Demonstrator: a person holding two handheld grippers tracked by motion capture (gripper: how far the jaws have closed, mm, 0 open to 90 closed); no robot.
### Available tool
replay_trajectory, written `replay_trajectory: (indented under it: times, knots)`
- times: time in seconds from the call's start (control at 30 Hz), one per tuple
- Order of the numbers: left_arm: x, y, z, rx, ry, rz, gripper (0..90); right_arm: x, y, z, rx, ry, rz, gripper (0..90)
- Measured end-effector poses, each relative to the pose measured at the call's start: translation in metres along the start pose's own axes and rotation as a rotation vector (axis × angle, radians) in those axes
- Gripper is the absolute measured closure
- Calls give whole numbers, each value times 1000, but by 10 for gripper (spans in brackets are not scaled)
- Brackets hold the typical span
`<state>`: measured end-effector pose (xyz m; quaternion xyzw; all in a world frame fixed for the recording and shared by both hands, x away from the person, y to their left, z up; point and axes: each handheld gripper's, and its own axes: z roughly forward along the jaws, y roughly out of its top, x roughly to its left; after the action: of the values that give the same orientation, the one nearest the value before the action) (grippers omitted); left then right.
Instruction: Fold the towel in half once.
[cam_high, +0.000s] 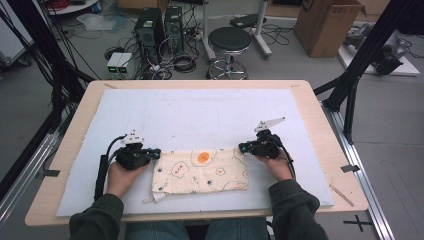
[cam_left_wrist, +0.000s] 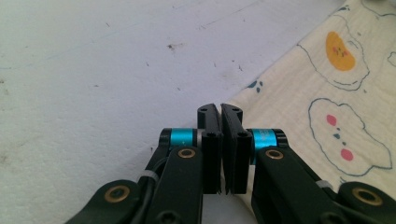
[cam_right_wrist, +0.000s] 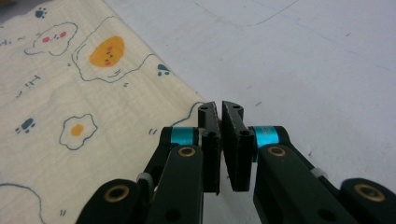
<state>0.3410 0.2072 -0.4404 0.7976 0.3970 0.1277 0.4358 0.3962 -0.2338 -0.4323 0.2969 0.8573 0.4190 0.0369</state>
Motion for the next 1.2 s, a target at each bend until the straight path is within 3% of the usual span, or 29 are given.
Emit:
replay_trajectory:
  times: [0.13,0.23,0.43,0.6,0.93,1.2]
  knots:
    - [1,-2,6,16,5,-11,864,1,-2,10,47,-28,-13,860]
    - [1,-2,6,10,5,-14,843,0,-3,9,33,-17,6,841]
    - [0,1,-3,-46,11,-12,678,2,-3,3,-16,-6,17,740]
    - [-1,3,-9,-73,-2,8,647,2,-6,-3,-54,13,27,675]
    - [-3,4,-15,-110,-55,-1,590,8,-7,-16,-125,28,33,567]
    - [-5,5,-17,-116,-78,1,550,15,-4,-16,-127,13,22,476]
